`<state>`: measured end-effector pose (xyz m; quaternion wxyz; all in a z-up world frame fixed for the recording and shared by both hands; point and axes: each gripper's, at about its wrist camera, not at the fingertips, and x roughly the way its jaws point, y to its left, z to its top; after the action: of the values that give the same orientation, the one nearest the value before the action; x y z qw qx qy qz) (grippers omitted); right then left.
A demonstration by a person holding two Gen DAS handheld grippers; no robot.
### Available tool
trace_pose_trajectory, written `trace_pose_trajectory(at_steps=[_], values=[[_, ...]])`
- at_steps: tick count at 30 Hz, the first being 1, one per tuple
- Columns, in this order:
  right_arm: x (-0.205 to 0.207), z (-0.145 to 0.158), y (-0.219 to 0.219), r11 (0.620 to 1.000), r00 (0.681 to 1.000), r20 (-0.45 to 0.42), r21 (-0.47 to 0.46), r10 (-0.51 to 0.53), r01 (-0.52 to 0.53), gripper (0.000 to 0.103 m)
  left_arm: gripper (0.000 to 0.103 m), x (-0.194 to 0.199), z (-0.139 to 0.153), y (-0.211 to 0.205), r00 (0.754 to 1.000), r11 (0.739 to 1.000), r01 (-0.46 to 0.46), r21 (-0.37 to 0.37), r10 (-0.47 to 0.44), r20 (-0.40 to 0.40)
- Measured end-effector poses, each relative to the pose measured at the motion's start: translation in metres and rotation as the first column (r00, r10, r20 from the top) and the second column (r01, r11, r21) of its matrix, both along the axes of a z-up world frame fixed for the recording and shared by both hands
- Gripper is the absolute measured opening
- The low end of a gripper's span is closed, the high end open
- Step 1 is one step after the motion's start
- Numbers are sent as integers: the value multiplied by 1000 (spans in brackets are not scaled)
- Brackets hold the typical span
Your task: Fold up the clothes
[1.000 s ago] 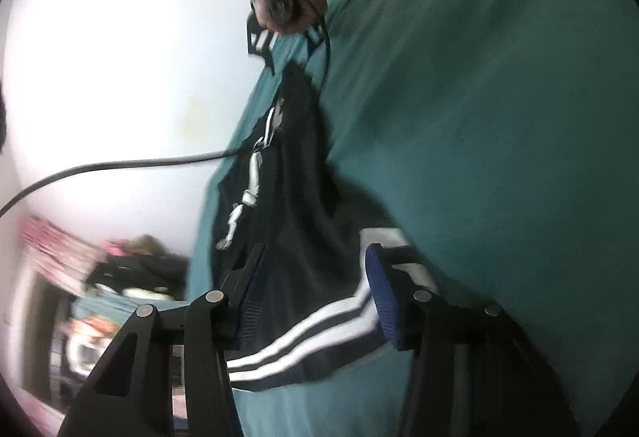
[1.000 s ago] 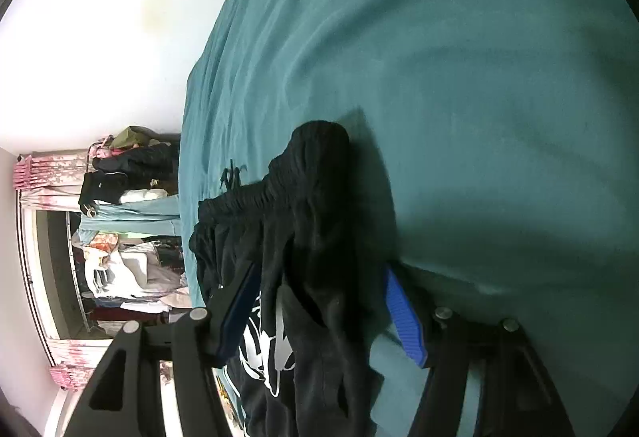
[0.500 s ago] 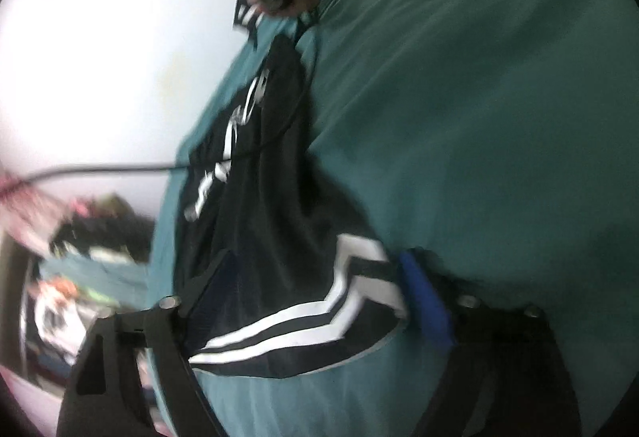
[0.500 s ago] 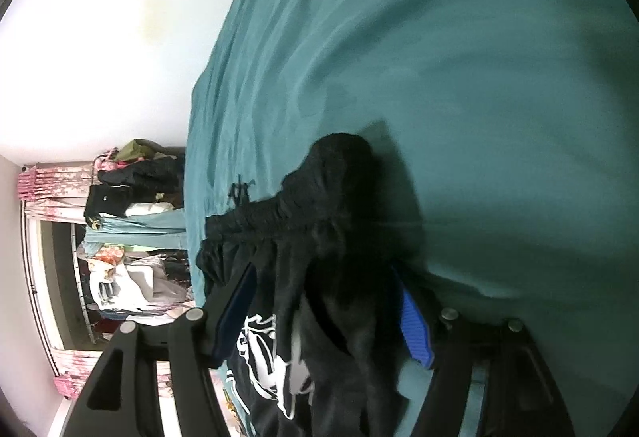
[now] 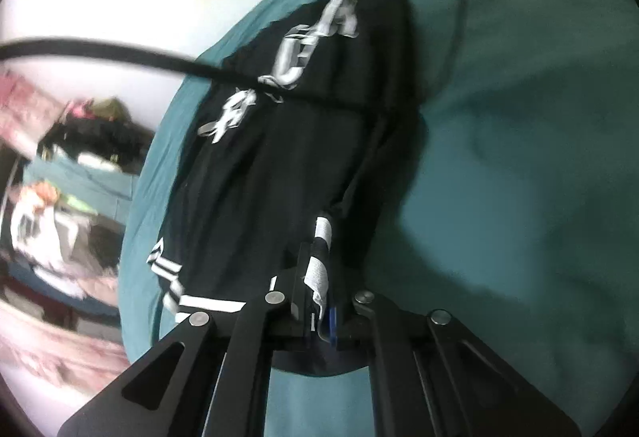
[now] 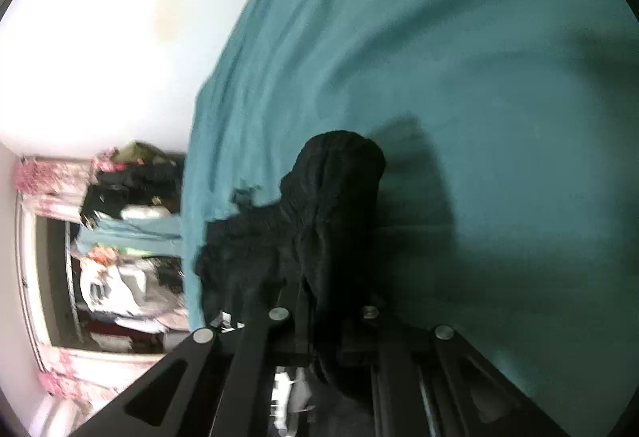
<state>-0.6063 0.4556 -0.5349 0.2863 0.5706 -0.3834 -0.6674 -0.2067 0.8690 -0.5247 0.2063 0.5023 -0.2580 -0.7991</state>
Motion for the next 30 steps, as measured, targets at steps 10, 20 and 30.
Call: trace_pose_trajectory(at_steps=[10, 20, 30], values=[[2, 95, -56, 998, 997, -34, 27, -64, 65, 5, 6, -15, 72, -132, 974, 975, -209, 81, 215, -77], [-11, 118, -233, 986, 1000, -28, 164, 2, 3, 5, 6, -18, 55, -302, 942, 943, -328, 61, 331, -58], [-14, 59, -359, 917, 999, 13, 398, -36, 28, 5, 6, -17, -4, -382, 940, 940, -340, 33, 340, 11]])
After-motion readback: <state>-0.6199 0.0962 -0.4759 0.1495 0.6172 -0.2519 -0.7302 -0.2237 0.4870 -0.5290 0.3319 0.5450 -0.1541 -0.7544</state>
